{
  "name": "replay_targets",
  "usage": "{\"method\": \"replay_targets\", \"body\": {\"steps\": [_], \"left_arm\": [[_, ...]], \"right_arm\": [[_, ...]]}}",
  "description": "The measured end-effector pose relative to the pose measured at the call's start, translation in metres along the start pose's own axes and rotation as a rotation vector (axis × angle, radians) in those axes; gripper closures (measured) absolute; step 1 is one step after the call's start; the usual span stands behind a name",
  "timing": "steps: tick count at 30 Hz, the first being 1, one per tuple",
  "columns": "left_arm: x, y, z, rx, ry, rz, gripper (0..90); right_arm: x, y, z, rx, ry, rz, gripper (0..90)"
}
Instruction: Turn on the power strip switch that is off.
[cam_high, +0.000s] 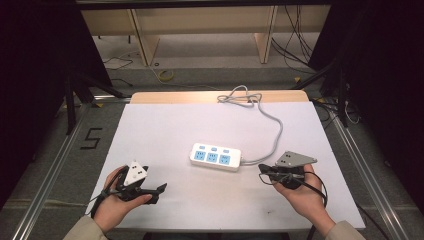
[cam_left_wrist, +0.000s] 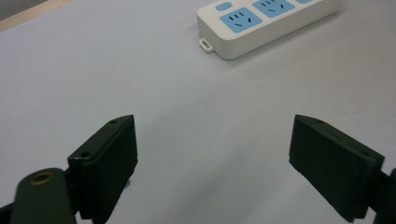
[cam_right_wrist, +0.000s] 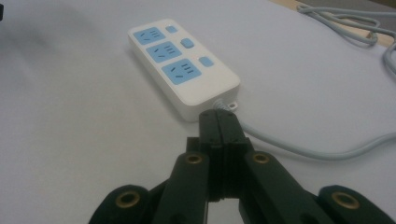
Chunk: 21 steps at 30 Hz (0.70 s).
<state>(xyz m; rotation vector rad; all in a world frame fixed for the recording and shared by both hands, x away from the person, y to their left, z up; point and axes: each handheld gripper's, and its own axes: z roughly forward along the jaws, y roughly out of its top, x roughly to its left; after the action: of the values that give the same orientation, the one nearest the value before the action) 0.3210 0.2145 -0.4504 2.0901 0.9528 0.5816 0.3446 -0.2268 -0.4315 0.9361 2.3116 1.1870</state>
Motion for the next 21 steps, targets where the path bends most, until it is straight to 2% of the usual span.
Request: {"method": "replay_targets", "body": {"steps": [21], "left_arm": [[0.000,0.000,0.000,0.000,0.002,0.001,15.0]], "right_arm": [[0.000,0.010,0.012,0.007,0.001,-0.013,90.0]]}}
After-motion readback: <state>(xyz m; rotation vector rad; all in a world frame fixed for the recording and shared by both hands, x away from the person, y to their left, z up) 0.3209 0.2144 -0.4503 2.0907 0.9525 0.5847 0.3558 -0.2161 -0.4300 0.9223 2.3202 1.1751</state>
